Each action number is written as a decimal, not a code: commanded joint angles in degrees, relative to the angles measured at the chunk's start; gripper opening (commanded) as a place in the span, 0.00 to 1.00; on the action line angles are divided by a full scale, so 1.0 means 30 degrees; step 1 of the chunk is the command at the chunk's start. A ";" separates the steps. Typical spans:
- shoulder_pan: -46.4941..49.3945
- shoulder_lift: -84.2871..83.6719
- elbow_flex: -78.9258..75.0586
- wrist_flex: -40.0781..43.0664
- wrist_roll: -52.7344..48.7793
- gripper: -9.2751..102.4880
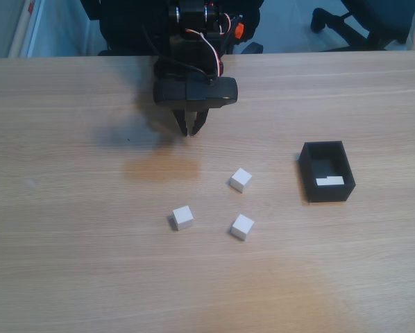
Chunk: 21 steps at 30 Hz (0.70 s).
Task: Pick blocks and place them in the box.
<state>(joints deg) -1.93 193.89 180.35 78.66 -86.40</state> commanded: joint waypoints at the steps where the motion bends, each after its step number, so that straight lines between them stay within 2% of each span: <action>1: -0.0791 0.0557 0.1230 0.0791 0.1846 0.08; 21: -0.0938 0.0527 0.1230 0.0820 0.1641 0.08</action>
<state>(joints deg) -3.78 194.15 180.35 78.57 -82.00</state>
